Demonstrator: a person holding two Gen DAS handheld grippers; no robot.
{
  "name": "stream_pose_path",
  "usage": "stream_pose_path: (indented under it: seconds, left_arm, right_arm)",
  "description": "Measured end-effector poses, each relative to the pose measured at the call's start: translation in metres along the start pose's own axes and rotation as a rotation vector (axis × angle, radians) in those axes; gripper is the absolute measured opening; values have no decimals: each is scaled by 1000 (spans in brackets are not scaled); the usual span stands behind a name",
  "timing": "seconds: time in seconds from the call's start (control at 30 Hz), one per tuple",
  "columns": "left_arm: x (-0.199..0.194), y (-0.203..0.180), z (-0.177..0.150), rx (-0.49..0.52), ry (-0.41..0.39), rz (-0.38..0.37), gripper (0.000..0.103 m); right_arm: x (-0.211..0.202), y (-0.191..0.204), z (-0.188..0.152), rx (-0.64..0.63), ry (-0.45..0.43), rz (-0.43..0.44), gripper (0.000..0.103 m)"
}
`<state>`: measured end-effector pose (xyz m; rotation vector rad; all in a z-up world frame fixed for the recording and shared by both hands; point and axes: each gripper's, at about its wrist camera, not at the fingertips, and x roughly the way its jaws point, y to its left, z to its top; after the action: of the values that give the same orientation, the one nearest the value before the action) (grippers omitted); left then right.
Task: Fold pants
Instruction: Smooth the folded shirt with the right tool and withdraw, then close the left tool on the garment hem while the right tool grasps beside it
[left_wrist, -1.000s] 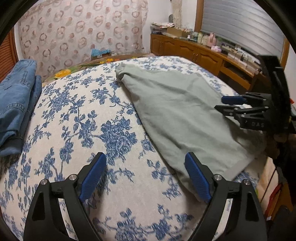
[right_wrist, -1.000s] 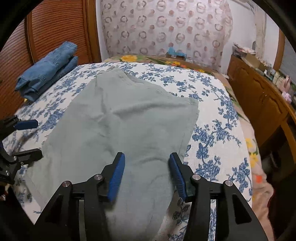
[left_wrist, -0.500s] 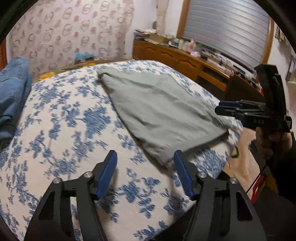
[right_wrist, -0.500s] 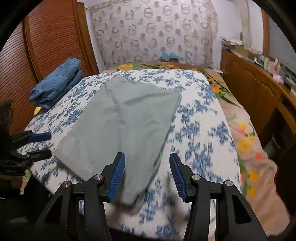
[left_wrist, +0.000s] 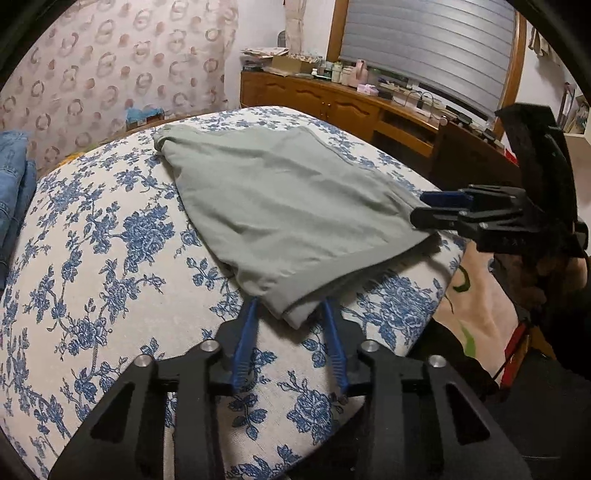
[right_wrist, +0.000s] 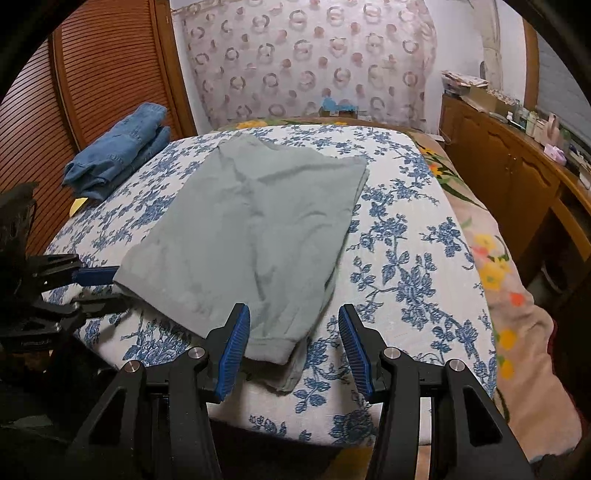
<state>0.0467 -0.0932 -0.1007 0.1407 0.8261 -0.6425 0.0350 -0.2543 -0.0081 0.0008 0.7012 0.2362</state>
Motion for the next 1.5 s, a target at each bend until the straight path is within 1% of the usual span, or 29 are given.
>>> stream_pose_path:
  seconds: [0.03,0.1,0.27,0.47,0.63,0.87,1.1,1.13,1.2,1.3,1.37,1.4,1.47,1.5]
  left_arm:
    - [0,0,0,0,-2,0,31]
    - [-2,-1,-1,6,-14,6,18]
    - [-14,-6,-1,26,-52,6,13]
    - [-11,-4,-5,14,-30,11,13]
    - [-7,-3,-6,3,-19,10,13]
    - [-3,-2,-8,-5,-12,13,13]
    - [-1,0,-6,-10,-13,24,13]
    - [0,1,-6,-12,-14,26,13]
    - [0,0,-5,-11,-14,30,13]
    - [1,0,-4,-10,-14,39,14]
    - [2,0,-3,-9,-15,49,16]
    - [3,-1,-3,-8,-16,51,17]
    - [3,-2,-3,-8,-18,55,17]
    - [4,-2,-2,-8,-19,56,17]
  right_arm:
    - [1,0,0,-1,1,2,52]
    - [1,0,1,-5,2,-1,52]
    - [-3,-4,0,4,-6,-10,52]
    - [-7,-5,-4,19,-16,-11,52]
    - [-2,-3,-7,34,-4,15,52]
    - [4,-1,-11,41,35,-2,52]
    - [4,1,-11,46,24,-5,51]
    - [4,2,-11,41,24,-3,47]
    - [4,5,-12,33,25,11,44]
    - [3,5,-14,25,23,27,34]
    - [3,5,-15,23,20,33,29]
    - [3,5,-16,21,19,41,24]
    - [4,6,-17,27,17,56,21]
    - [4,5,-17,30,15,62,18]
